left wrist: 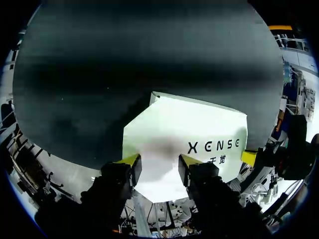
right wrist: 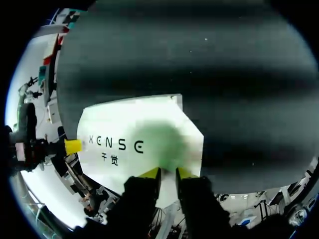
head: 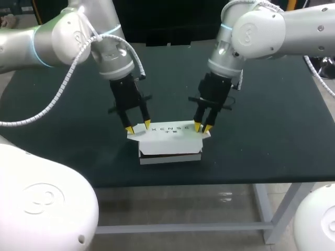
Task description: Assemble the packaging by folding the flat box into shape, placing the metal phone stand inside, and closing the box properly
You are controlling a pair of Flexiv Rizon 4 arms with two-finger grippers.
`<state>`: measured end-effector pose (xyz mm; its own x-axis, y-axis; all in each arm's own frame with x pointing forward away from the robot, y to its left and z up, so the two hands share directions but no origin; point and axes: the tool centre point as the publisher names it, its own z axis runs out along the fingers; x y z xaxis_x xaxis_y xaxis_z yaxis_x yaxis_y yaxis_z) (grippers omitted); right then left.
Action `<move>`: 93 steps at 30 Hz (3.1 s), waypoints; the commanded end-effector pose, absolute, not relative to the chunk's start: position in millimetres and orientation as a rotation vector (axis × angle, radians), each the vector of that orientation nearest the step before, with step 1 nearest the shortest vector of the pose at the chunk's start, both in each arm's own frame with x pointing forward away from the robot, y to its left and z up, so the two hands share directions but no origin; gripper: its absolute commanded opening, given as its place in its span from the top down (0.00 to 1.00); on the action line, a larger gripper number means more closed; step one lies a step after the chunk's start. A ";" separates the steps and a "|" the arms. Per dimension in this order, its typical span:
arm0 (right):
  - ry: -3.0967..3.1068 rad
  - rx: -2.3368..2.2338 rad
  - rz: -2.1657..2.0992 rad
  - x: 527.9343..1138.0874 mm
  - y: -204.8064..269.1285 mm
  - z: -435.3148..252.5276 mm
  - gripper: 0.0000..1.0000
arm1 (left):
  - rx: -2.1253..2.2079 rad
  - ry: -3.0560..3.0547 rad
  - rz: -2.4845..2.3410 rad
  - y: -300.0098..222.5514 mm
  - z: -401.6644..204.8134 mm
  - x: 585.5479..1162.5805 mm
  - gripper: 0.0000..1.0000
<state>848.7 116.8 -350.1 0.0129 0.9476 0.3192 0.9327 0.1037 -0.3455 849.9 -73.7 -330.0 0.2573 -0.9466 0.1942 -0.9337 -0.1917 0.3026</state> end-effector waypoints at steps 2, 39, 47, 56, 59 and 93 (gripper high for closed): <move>-1.927 -1.835 -0.001 843.0 114.8 -354.2 0.75 | 2.202 -1.735 -0.010 -72.6 -333.9 837.3 0.44; -1.948 -1.883 -0.192 840.3 111.1 -359.9 0.70 | 2.262 -1.720 0.120 -77.0 -345.1 833.8 0.36; -1.948 -1.883 -0.192 840.3 111.1 -359.9 0.73 | 2.262 -1.720 0.120 -77.0 -345.1 833.8 0.42; -1.948 -1.883 -0.192 840.3 111.1 -359.9 0.69 | 2.262 -1.720 0.120 -77.0 -345.1 833.8 0.42; -1.948 -1.883 -0.192 840.3 111.1 -359.9 0.71 | 2.262 -1.720 0.120 -77.0 -345.1 833.8 0.42; -1.966 -1.881 -0.262 845.1 111.1 -369.6 0.65 | 2.212 -1.857 0.254 -72.9 -355.5 828.4 0.45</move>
<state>849.4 113.2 -369.3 -0.0086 0.9136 0.4066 0.9855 0.0767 -0.1514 836.7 -72.8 -357.0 0.1782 -0.9407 0.2888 -0.9830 -0.1572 0.0944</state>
